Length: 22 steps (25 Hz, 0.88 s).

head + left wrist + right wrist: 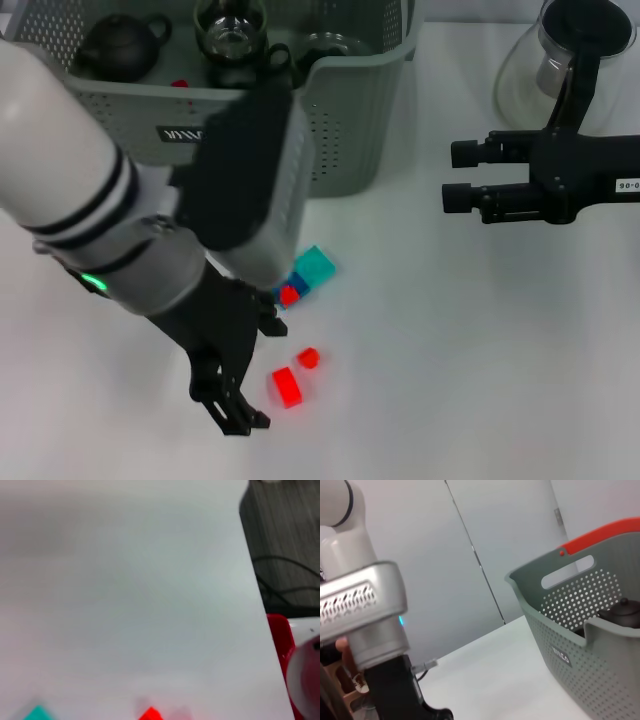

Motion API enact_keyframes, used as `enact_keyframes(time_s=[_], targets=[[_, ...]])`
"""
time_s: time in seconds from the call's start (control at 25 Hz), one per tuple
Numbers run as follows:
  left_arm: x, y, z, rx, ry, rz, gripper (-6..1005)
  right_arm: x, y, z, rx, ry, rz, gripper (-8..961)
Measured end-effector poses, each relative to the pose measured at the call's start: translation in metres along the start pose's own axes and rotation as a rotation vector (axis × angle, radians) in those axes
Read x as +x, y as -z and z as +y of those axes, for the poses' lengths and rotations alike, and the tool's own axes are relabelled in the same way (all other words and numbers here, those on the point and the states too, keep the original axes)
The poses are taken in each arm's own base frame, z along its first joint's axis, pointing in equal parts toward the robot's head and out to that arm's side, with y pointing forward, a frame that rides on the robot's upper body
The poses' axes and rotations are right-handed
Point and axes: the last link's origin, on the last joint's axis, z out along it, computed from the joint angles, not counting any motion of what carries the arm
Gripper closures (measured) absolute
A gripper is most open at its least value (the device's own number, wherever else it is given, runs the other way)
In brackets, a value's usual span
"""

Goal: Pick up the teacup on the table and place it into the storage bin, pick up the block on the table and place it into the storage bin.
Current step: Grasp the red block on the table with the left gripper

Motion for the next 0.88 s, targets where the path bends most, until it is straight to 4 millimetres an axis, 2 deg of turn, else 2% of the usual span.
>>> enact_keyframes(time_s=[0.2,0.4,0.88], targets=[[0.009,-0.017,-0.001,-0.006,-0.007,-0.06,89,-0.001,0.002,-0.001,0.009,-0.003,-0.012,178],[0.023,-0.03,-0.011,0.031,0.083,-0.065,90,-0.003,0.005,-0.003,0.018,0.0,-0.015,177],[0.022,-0.048,-0.013,0.027,0.216,-0.104,90,-0.003,0.008,-0.004,0.025,0.005,-0.014,177]])
